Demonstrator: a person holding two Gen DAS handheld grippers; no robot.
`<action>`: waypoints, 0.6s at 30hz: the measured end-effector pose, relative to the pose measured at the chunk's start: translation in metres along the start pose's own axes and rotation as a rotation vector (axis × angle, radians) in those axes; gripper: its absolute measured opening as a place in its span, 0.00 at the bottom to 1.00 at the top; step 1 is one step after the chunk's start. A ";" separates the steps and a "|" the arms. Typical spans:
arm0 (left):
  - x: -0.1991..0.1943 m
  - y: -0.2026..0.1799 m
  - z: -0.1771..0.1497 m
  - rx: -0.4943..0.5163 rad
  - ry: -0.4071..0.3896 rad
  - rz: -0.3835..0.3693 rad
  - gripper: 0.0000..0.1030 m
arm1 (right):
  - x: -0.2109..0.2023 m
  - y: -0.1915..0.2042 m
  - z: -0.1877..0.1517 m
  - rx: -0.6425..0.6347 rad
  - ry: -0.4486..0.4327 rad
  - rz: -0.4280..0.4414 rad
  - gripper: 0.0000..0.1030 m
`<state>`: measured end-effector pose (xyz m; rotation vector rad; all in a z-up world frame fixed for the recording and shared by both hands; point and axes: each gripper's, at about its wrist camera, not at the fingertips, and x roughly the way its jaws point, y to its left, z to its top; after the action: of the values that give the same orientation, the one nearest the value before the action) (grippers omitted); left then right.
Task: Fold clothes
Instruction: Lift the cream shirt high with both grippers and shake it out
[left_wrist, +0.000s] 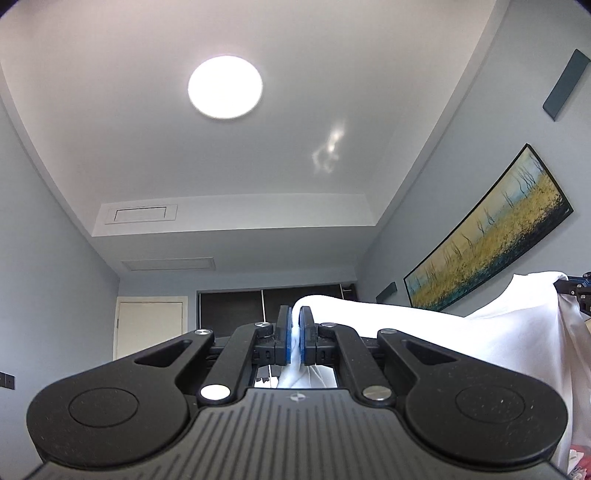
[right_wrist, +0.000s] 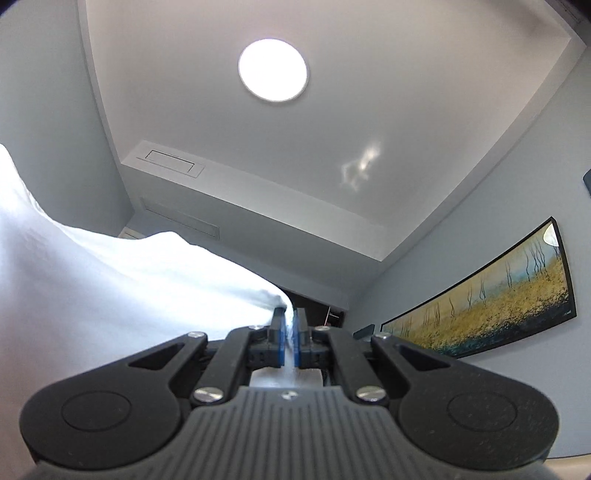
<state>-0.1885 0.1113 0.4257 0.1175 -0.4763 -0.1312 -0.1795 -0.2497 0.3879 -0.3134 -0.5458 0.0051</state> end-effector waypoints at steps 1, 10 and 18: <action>0.000 0.002 -0.001 0.003 0.013 0.000 0.02 | -0.001 0.002 -0.001 0.000 0.001 0.005 0.04; 0.025 0.020 -0.048 0.031 0.243 0.008 0.02 | 0.022 0.025 -0.038 -0.006 0.116 0.081 0.04; 0.097 0.027 -0.159 0.028 0.547 0.005 0.02 | 0.092 0.069 -0.138 -0.029 0.390 0.194 0.04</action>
<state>-0.0269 0.1364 0.3323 0.1729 0.0675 -0.0819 -0.0250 -0.2161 0.3033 -0.3842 -0.1277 0.1217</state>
